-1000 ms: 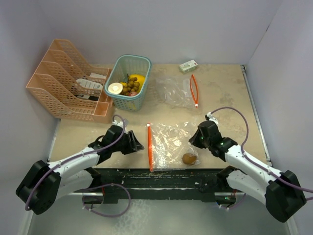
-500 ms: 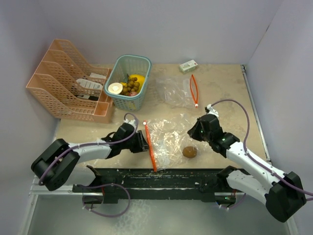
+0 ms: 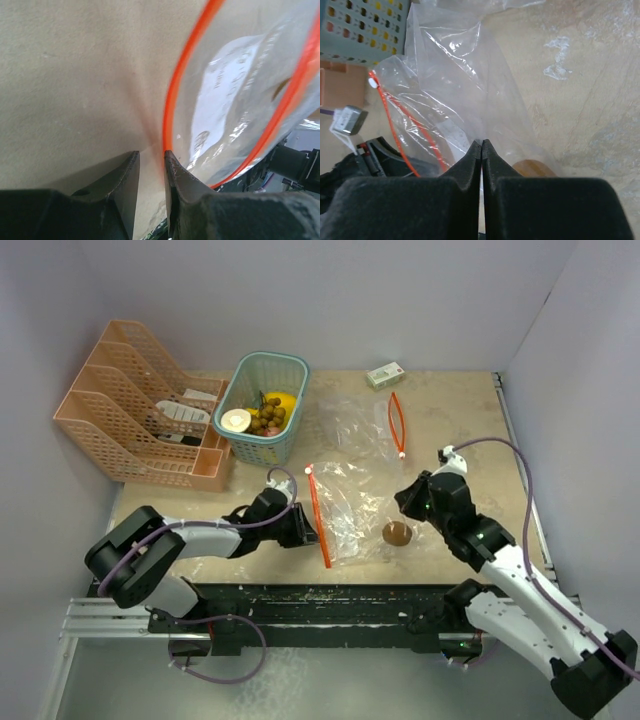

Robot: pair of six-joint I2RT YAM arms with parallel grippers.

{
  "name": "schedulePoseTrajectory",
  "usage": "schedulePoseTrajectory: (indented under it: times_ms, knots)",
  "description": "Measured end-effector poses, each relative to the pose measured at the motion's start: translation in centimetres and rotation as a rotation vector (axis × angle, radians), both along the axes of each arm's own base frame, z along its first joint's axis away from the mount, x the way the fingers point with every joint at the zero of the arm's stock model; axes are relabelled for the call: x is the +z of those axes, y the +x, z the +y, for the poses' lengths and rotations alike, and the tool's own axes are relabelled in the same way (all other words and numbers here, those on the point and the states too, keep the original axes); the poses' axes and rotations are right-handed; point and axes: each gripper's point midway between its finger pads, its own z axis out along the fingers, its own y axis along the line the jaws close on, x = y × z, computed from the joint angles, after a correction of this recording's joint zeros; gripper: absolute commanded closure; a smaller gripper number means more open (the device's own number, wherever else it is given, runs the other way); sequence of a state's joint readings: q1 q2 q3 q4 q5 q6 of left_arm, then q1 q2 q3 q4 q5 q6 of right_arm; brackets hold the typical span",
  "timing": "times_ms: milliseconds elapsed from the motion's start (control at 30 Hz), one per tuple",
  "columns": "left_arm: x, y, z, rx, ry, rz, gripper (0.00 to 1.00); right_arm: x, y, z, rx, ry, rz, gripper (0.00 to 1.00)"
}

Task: Open the zip-top bag and remove the fake food
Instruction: Adjust the zipper food storage bag at the center of the board.

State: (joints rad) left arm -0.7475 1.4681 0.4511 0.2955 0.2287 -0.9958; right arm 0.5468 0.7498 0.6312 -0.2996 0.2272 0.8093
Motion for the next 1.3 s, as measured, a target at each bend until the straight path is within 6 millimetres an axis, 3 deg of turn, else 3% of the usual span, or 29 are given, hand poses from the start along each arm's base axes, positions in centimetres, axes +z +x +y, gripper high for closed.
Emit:
schedulePoseTrajectory:
  times_ms: [233, 667, 733, 900, 1267, 1300]
  knots:
    - [0.1, -0.1, -1.6, -0.029, -0.015, -0.006, 0.71, -4.6, -0.1, 0.8, 0.039, -0.069, 0.143, 1.0]
    - [0.3, -0.6, -4.0, -0.087, -0.044, -0.003, 0.64, -6.9, -0.3, 1.1, 0.063, -0.076, 0.175, 1.0]
    - [0.4, -0.6, -4.1, -0.088, -0.047, -0.004, 0.7, -7.1, -0.3, 1.1, 0.062, -0.078, 0.177, 1.0]
    - [0.2, -0.4, -3.8, -0.077, -0.018, 0.0, 0.99, -7.5, -0.4, 1.1, 0.063, -0.078, 0.176, 1.0]
    - [1.0, 0.3, -3.6, -0.071, 0.027, -0.02, 1.0, -8.4, -0.6, 0.8, 0.062, -0.088, 0.184, 1.0]
    - [0.9, 0.3, -3.4, -0.07, 0.035, -0.017, 0.96, -8.4, -0.7, 0.8, 0.062, -0.09, 0.184, 1.0]
